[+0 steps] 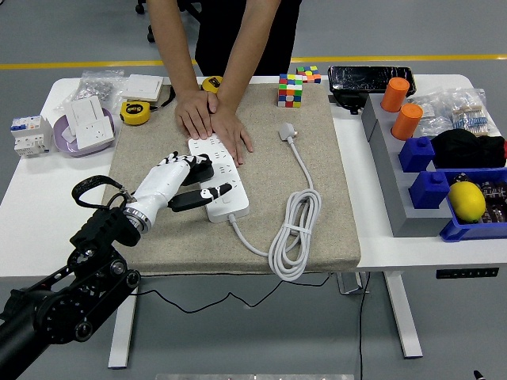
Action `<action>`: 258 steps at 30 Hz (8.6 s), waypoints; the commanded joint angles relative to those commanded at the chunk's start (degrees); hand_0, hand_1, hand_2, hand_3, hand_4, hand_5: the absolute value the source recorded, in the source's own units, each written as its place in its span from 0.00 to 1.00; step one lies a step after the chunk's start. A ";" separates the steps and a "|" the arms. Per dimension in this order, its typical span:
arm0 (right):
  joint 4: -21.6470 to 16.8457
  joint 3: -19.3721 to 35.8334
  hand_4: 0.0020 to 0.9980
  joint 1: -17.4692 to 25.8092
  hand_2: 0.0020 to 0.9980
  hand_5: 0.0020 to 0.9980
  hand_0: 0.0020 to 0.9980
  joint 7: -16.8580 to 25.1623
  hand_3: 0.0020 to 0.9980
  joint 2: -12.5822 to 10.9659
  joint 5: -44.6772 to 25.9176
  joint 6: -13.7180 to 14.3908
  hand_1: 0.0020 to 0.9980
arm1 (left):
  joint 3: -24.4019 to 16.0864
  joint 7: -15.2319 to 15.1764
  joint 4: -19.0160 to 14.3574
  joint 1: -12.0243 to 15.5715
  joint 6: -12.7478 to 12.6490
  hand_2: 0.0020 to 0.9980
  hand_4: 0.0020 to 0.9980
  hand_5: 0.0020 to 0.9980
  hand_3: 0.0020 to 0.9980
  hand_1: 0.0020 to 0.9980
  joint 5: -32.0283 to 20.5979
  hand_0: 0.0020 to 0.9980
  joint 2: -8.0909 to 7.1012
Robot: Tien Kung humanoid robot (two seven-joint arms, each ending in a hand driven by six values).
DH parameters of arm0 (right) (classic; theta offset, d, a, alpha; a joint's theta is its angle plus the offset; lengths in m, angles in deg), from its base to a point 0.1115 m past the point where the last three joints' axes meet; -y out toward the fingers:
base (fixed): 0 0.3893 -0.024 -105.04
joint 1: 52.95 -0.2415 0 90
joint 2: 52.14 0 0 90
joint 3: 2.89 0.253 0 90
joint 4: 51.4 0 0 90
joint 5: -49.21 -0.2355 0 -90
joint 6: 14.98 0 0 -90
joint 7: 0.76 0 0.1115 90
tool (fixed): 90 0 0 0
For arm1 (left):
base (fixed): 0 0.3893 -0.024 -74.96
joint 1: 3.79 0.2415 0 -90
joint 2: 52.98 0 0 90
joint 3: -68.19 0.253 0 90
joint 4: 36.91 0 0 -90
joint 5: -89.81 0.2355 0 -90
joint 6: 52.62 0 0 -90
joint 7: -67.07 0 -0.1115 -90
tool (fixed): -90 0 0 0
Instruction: Pick up the plug,place it near the board,insert it into the board,press the button
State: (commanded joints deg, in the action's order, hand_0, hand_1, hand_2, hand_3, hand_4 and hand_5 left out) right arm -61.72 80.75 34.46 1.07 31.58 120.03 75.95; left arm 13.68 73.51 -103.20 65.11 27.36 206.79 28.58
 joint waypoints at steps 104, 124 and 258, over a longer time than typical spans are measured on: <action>0.00 -0.20 1.00 0.14 0.84 1.00 0.98 -0.21 0.85 -0.11 0.10 0.07 0.90 | 2.96 15.55 -12.79 1.27 21.51 0.15 0.49 0.00 0.78 0.04 2.72 0.16 -1.51; 0.00 0.20 1.00 0.49 0.84 1.00 0.98 -0.28 0.85 0.28 0.22 -0.06 0.90 | -18.97 -4.94 -16.03 13.65 8.77 0.82 1.00 0.34 0.83 0.85 -22.93 0.83 3.40; 0.00 -0.83 1.00 -0.18 0.83 1.00 0.97 -0.37 0.85 0.17 -0.24 -0.16 0.90 | -6.96 -11.94 -3.16 -4.93 5.71 0.40 0.84 0.00 0.66 0.38 -31.38 0.33 2.84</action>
State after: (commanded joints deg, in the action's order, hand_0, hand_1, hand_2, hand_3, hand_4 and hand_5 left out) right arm -61.72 79.92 34.28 0.70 31.75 119.79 75.80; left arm 6.72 61.56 -106.37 60.18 33.07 175.41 31.42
